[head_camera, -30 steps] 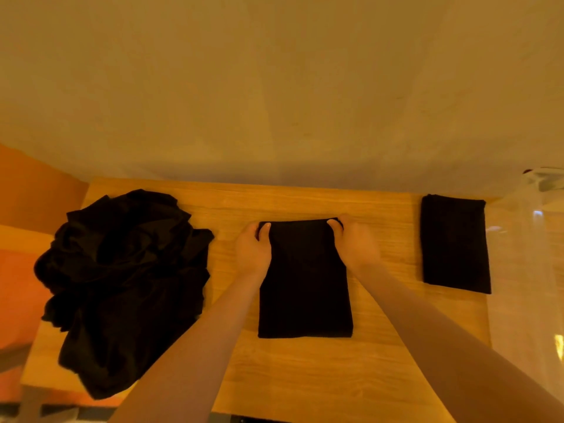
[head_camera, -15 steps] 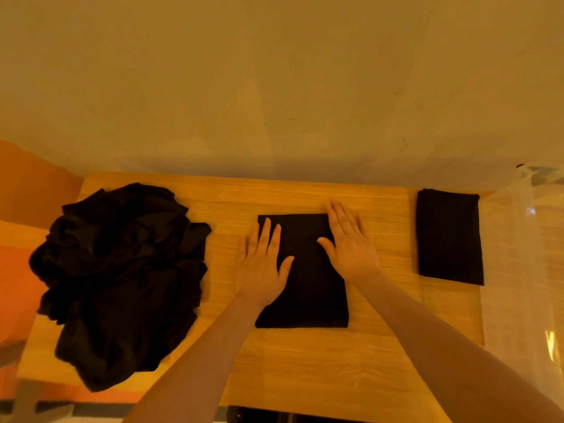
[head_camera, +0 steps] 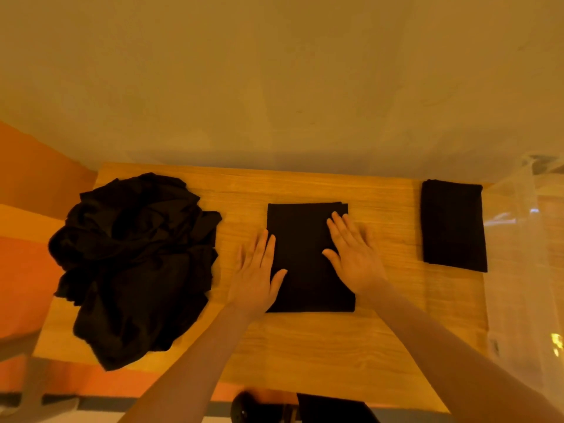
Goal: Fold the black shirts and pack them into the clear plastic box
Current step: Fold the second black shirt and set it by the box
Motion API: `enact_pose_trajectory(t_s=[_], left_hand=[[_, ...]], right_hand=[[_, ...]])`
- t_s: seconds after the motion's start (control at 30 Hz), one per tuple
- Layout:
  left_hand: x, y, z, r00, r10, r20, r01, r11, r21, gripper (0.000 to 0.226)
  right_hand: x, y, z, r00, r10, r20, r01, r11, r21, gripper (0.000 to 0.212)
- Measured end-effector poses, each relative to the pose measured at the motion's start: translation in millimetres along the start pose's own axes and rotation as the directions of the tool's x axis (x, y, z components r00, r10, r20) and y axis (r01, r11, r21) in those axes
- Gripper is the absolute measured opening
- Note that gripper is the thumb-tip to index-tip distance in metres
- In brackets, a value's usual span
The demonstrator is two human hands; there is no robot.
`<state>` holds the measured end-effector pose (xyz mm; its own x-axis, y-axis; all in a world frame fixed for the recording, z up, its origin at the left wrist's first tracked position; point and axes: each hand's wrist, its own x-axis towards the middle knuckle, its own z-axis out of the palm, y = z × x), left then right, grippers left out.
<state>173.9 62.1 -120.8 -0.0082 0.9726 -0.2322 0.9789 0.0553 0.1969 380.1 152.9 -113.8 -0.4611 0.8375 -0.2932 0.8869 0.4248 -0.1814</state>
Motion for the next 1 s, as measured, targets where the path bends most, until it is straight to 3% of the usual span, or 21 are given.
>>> enact_pose_trajectory(t_s=[0.1, 0.2, 0.27, 0.3, 0.43, 0.6, 0.7, 0.8, 0.9, 1.0], left_hand=[[-13.2, -7.3, -13.6, 0.997, 0.047, -0.063, -0.046, 0.999, 0.011, 0.064], [-33.2, 0.0, -20.7, 0.947, 0.316, -0.062, -0.315, 0.949, 0.026, 0.059], [-48.6, 5.1, -11.0, 0.878, 0.478, 0.020, -0.478, 0.873, 0.103, 0.060], [-54.7, 5.7, -5.0, 0.870, 0.489, 0.066, -0.494, 0.859, 0.139, 0.061], [-63.5, 1.9, 6.5, 0.918, 0.350, 0.186, -0.385, 0.900, 0.205, 0.065], [-63.4, 8.4, -5.4, 0.932, 0.335, 0.136, -0.357, 0.910, 0.210, 0.060], [-60.7, 21.7, -7.3, 0.935, 0.328, 0.134, -0.349, 0.920, 0.178, 0.061], [-66.5, 17.3, 2.2, 0.939, 0.254, 0.231, -0.290, 0.947, 0.136, 0.065], [-70.4, 5.9, 7.1, 0.944, 0.251, 0.215, -0.285, 0.947, 0.146, 0.066], [-62.6, 2.7, 1.9, 0.941, 0.277, 0.195, -0.310, 0.937, 0.160, 0.073]], right_hand=[[-10.8, 10.4, -6.2, 0.998, 0.051, -0.035, -0.050, 0.998, 0.029, 0.081], [-35.1, 6.8, -9.2, 0.985, -0.148, -0.086, 0.146, 0.989, -0.032, 0.078], [-57.3, -1.4, -3.1, 0.961, -0.274, -0.029, 0.270, 0.958, -0.097, 0.069], [-67.2, -4.5, 4.1, 0.954, -0.299, 0.021, 0.299, 0.945, -0.133, 0.066], [-93.1, -4.3, 31.5, 0.970, -0.193, 0.149, 0.215, 0.965, -0.152, 0.064], [-97.5, -17.4, 24.8, 0.993, -0.099, 0.067, 0.109, 0.980, -0.165, 0.064], [-96.0, -36.4, 26.5, 0.992, -0.110, 0.063, 0.118, 0.983, -0.143, 0.063], [-102.5, -31.5, 36.2, 0.995, -0.093, 0.041, 0.099, 0.983, -0.154, 0.059], [-106.1, -19.5, 35.7, 0.998, -0.058, 0.031, 0.062, 0.987, -0.146, 0.059], [-100.5, -13.7, 28.0, 0.989, -0.121, 0.080, 0.132, 0.980, -0.146, 0.067]])
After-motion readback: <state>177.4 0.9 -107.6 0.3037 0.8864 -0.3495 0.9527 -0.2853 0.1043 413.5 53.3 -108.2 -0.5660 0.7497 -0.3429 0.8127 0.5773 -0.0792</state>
